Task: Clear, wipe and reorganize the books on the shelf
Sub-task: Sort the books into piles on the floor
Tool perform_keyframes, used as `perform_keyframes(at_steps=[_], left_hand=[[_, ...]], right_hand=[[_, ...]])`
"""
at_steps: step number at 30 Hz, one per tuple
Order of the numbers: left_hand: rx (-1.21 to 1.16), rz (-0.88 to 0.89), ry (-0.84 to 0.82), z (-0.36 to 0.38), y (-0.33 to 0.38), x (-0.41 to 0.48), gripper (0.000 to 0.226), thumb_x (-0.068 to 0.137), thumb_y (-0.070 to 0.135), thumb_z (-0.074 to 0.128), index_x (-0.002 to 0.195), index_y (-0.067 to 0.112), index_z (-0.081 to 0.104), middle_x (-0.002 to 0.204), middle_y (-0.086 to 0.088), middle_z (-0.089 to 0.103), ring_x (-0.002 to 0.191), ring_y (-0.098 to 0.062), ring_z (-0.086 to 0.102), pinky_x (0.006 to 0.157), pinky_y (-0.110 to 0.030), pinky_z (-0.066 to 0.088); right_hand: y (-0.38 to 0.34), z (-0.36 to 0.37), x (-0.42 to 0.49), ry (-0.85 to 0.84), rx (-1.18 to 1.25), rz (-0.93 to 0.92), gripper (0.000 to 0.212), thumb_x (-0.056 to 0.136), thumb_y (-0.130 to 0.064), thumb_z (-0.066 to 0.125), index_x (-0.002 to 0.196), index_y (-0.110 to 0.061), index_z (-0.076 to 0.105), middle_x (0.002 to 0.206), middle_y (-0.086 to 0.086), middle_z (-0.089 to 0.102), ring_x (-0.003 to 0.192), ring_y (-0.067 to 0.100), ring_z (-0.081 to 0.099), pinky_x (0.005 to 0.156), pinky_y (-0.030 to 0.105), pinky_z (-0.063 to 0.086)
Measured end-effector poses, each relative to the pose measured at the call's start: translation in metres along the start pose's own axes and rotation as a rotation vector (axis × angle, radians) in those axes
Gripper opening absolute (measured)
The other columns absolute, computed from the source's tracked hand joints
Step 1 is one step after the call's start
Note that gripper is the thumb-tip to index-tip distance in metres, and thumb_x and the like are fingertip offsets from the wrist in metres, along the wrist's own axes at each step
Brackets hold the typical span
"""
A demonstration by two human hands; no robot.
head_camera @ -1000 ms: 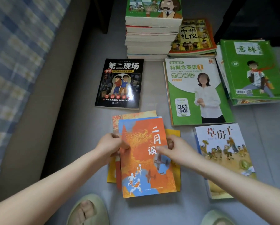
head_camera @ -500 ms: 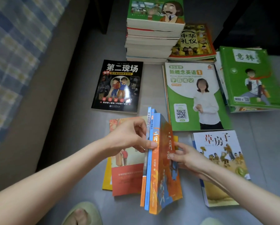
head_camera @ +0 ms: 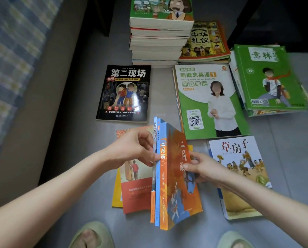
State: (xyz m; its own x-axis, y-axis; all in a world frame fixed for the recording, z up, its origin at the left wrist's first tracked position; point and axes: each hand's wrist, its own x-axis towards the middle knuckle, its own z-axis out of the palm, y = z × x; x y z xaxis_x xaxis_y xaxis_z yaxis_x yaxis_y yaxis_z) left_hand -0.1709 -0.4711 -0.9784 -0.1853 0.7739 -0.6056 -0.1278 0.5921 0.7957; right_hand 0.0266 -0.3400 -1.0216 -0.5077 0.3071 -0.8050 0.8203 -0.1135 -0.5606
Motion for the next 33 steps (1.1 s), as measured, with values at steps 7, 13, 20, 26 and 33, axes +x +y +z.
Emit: perform_keyframes(at_steps=[7,13,20,26,33], left_hand=[[-0.066,-0.012,-0.002,0.012,-0.005,0.004,0.028,0.066,-0.005,0.080,0.082,-0.001,0.057,0.073,-0.018,0.067,0.063,-0.023,0.068,0.055,-0.027,0.054],[-0.101,-0.004,0.014,0.015,-0.005,0.002,0.027,0.065,-0.006,0.078,0.082,-0.004,0.057,0.068,-0.014,0.065,0.058,-0.020,0.066,0.058,-0.024,0.056],[-0.004,0.059,0.050,0.025,0.002,0.003,0.040,0.051,0.014,0.086,0.072,0.009,0.053,0.080,-0.006,0.073,0.081,-0.029,0.065,0.066,-0.039,0.048],[0.043,0.033,0.027,0.034,0.007,0.005,0.056,0.041,0.042,0.092,0.073,0.013,0.055,0.085,-0.007,0.074,0.084,-0.043,0.063,0.070,-0.059,0.043],[-0.025,0.004,0.034,0.048,0.016,0.002,0.041,0.071,0.008,0.081,0.100,0.000,0.054,0.109,-0.024,0.062,0.075,-0.021,0.066,0.063,-0.024,0.055]], right_hand=[[-0.032,0.002,-0.019,0.215,-0.460,-0.184,0.038,0.094,-0.034,0.057,0.123,-0.010,0.062,0.104,0.005,0.070,0.099,0.024,0.065,0.091,0.037,0.050],[-0.037,0.022,-0.044,0.100,-0.267,-0.245,0.070,0.073,-0.066,0.058,0.127,-0.023,0.057,0.116,-0.009,0.066,0.105,0.008,0.062,0.094,0.037,0.051],[-0.017,0.047,-0.057,0.238,-0.254,-0.330,0.068,0.079,-0.058,0.063,0.138,-0.042,0.034,0.112,-0.016,0.066,0.109,0.005,0.059,0.096,0.032,0.048],[-0.010,0.030,-0.059,0.173,-0.123,-0.392,0.061,0.075,-0.059,0.056,0.132,-0.047,0.038,0.120,-0.017,0.063,0.113,0.002,0.058,0.100,0.036,0.047],[-0.002,0.009,-0.057,0.077,0.007,-0.432,0.048,0.089,-0.021,0.066,0.121,-0.048,0.043,0.121,-0.017,0.063,0.113,-0.003,0.058,0.100,0.027,0.047]])
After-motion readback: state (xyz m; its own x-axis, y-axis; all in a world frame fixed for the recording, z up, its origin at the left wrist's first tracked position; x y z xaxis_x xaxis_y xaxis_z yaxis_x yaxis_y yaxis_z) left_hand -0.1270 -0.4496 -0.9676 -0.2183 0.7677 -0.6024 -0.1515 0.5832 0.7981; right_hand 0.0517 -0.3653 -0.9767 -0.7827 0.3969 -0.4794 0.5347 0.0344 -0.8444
